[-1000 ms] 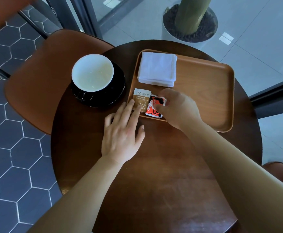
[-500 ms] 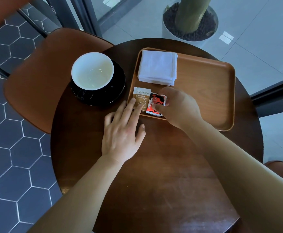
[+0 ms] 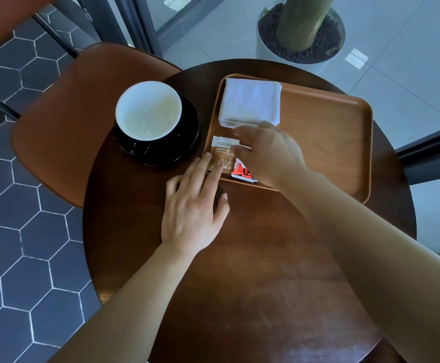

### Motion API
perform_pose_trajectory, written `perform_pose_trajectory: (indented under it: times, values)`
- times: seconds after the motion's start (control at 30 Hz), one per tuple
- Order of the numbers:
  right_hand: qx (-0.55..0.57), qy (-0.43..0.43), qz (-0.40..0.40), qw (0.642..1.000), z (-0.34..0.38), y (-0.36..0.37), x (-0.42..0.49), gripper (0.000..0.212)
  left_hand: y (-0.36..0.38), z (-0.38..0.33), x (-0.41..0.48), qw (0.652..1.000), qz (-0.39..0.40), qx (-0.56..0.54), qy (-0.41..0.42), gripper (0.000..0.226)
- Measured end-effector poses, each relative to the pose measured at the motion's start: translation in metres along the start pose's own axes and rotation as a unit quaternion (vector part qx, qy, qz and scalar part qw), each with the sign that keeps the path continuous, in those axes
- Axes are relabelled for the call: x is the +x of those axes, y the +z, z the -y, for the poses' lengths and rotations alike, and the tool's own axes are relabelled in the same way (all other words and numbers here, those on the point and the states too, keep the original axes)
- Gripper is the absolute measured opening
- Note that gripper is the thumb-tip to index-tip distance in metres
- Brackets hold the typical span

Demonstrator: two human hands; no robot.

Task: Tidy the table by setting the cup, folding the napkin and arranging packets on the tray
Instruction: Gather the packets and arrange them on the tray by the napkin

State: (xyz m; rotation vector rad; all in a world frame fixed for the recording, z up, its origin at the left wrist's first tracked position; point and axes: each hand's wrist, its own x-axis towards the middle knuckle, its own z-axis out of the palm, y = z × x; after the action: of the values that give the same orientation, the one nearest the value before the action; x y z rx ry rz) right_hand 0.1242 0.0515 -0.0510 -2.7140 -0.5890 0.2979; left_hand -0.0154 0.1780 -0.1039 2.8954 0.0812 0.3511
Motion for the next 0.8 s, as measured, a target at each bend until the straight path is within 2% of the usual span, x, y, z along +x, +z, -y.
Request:
perform_pose_trajectory:
  times: [0.17,0.43,0.67,0.8]
  values:
    - [-0.044,0.004,0.025,0.999,0.003,0.002,0.008,0.033,0.000,0.001,0.000,1.000,0.001,0.004,0.002,0.053]
    - [-0.019,0.018,0.036,0.999,0.003,0.001,0.008,0.030,0.003,0.002,0.000,1.000,-0.007,0.000,0.009,0.051]
    - [0.077,0.046,-0.045,0.995,-0.012,-0.007,-0.011,0.027,0.006,0.003,0.000,1.000,-0.005,-0.001,0.007,0.051]
    - [0.076,0.078,-0.039,0.993,-0.028,-0.007,-0.034,0.032,0.006,0.003,0.000,1.000,-0.002,-0.003,0.009,0.051]
